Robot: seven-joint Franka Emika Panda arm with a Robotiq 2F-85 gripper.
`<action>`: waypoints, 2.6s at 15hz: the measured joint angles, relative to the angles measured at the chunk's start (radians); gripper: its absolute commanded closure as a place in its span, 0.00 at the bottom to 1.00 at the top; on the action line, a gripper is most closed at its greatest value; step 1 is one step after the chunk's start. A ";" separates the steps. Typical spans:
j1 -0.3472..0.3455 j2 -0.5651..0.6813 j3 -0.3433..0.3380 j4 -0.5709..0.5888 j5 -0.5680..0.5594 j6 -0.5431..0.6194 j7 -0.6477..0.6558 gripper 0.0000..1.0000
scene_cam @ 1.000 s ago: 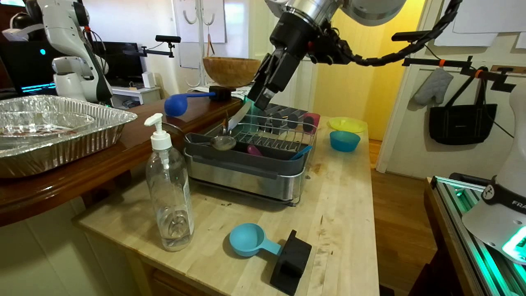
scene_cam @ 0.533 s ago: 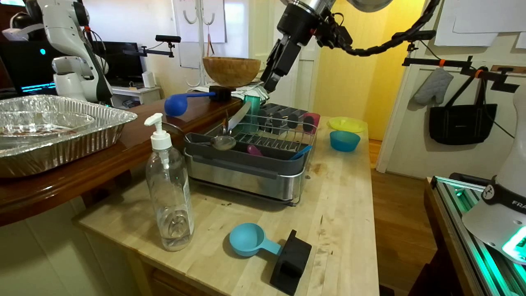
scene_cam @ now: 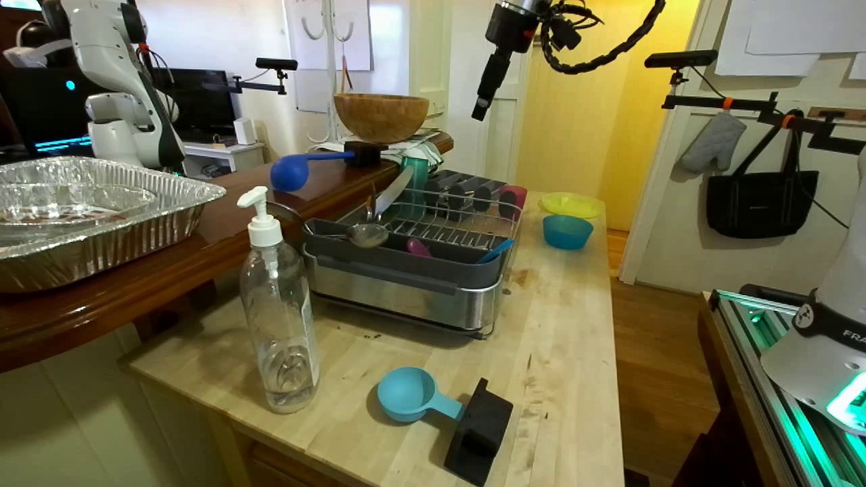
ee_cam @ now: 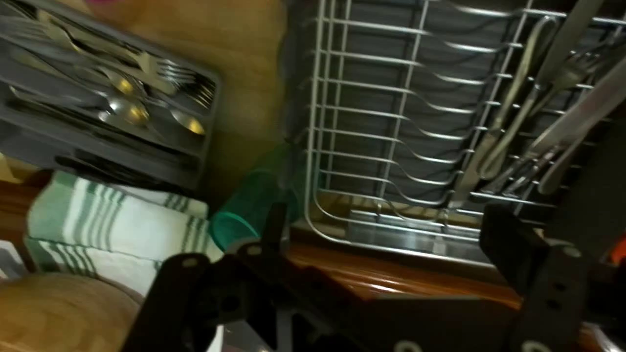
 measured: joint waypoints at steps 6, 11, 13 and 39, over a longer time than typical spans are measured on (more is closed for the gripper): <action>-0.083 0.056 -0.082 0.088 -0.028 -0.203 0.105 0.00; -0.156 0.143 -0.169 0.143 0.001 -0.234 0.179 0.00; -0.186 0.176 -0.201 0.159 0.024 -0.234 0.214 0.00; -0.356 0.463 -0.366 0.289 0.173 -0.098 0.688 0.00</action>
